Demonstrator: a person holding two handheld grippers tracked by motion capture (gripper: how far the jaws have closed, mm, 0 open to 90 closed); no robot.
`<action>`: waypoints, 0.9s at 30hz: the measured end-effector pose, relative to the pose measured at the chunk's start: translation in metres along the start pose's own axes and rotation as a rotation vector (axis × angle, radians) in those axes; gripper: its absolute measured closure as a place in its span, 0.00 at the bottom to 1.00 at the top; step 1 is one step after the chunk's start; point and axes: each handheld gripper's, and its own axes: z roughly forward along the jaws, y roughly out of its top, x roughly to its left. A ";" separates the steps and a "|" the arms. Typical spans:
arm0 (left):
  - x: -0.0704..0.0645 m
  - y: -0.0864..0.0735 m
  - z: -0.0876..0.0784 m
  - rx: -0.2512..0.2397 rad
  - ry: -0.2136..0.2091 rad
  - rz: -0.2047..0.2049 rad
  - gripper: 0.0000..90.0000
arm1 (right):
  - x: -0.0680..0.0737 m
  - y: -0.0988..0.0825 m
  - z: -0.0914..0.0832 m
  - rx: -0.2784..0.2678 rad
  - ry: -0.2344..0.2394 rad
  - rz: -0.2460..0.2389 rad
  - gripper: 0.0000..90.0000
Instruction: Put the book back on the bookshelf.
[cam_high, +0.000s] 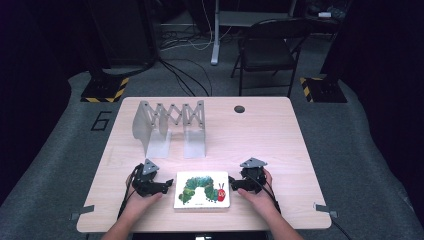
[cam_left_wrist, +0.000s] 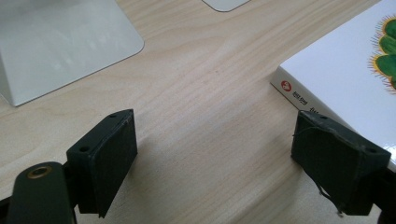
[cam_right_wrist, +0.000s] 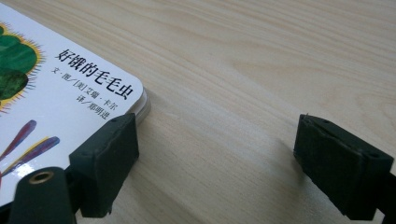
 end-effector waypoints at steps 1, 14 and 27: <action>0.000 0.000 0.000 -0.003 0.001 -0.002 0.16 | 0.000 0.000 0.000 0.000 0.000 0.001 0.15; -0.003 0.000 0.000 -0.002 0.010 -0.026 0.16 | 0.000 0.000 0.000 0.013 0.012 -0.028 0.11; -0.005 -0.001 -0.002 -0.025 0.037 -0.067 0.23 | 0.001 0.000 0.000 0.017 0.013 -0.016 0.11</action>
